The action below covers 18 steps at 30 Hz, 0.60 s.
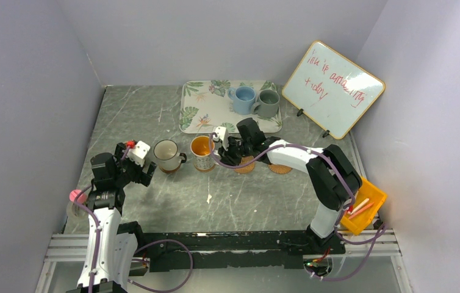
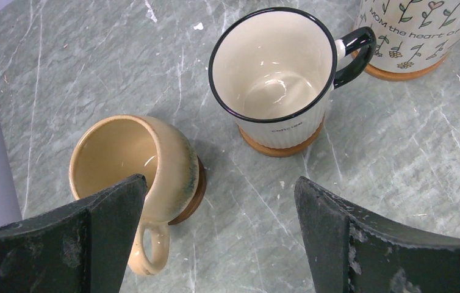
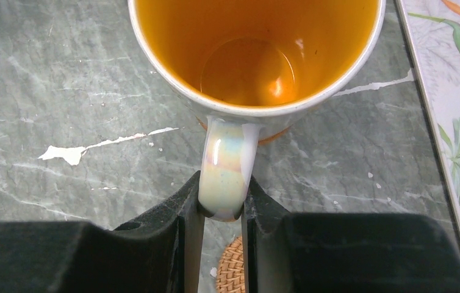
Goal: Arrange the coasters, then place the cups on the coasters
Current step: Place the cup on the coaster.
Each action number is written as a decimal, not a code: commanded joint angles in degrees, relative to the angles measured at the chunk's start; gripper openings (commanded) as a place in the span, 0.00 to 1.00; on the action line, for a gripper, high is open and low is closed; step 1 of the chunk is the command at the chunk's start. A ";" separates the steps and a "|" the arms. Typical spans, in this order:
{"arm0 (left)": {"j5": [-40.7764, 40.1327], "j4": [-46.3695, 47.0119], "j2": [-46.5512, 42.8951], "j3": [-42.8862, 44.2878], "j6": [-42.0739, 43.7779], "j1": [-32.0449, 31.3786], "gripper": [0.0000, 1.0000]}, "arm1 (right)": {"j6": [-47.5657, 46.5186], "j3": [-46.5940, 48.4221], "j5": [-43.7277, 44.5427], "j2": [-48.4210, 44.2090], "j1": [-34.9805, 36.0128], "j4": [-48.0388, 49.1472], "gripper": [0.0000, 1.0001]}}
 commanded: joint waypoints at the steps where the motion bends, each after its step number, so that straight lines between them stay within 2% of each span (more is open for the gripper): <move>1: 2.05 0.34 -0.56 0.13 0.86 0.47 0.96 | -0.69 1.62 -0.49 -0.83 0.29 2.63 0.17; 18: 2.14 0.29 -0.72 0.15 0.82 0.62 0.96 | 0.49 1.29 0.27 -1.49 -1.12 3.53 0.17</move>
